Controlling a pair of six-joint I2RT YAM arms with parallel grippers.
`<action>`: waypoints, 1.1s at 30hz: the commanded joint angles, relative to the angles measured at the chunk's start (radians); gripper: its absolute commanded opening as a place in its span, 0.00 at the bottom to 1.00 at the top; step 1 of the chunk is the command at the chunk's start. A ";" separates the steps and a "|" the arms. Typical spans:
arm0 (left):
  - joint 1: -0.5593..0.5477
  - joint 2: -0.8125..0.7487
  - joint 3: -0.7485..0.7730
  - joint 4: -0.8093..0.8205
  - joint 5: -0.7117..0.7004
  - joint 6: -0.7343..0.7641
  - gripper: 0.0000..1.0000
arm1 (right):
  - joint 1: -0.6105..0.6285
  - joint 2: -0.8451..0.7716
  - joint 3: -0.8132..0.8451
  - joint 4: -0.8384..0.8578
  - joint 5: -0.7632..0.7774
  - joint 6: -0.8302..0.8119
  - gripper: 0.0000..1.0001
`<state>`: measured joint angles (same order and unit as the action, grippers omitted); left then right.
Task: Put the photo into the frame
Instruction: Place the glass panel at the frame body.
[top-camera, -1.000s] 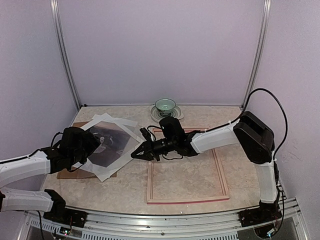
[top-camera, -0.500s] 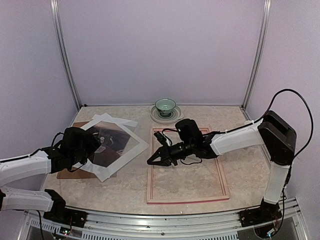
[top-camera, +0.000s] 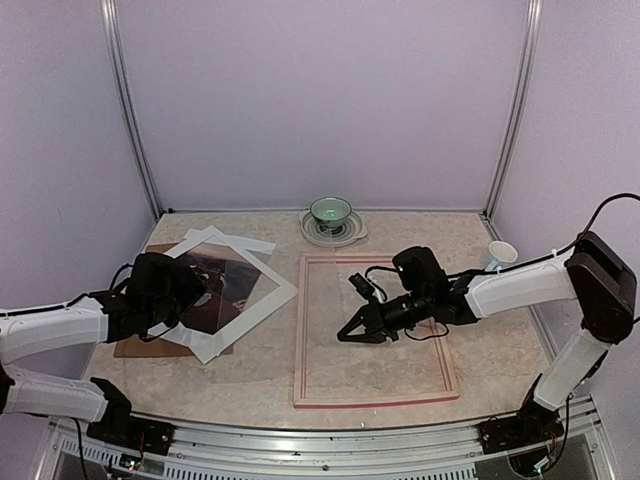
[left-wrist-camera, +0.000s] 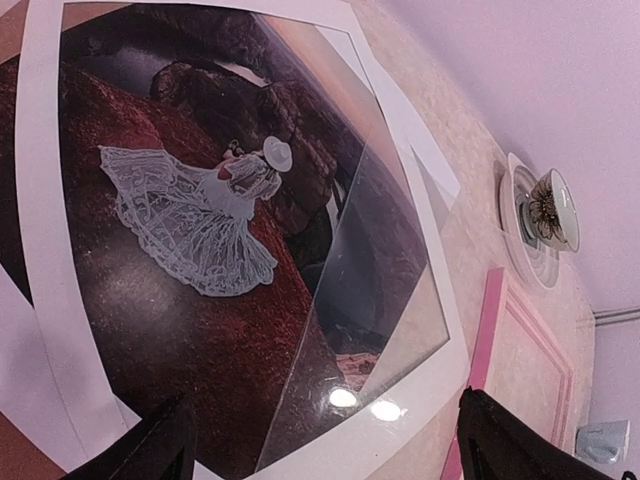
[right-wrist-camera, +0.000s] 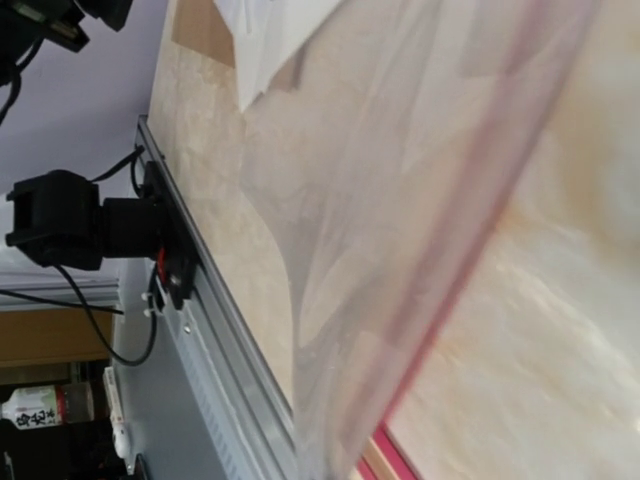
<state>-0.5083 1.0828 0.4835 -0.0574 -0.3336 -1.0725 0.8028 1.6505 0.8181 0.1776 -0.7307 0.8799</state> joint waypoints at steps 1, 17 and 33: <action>-0.019 0.027 0.027 0.046 0.022 0.013 0.89 | -0.034 -0.078 -0.060 -0.035 0.008 -0.049 0.00; -0.136 0.140 0.114 0.102 -0.006 0.034 0.90 | -0.151 -0.286 -0.244 -0.161 0.011 -0.153 0.00; -0.197 0.275 0.166 0.147 0.042 0.047 0.91 | -0.193 -0.434 -0.330 -0.370 0.043 -0.245 0.00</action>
<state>-0.6933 1.3323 0.6285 0.0563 -0.3115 -1.0458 0.6239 1.2636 0.5240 -0.1368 -0.6987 0.6582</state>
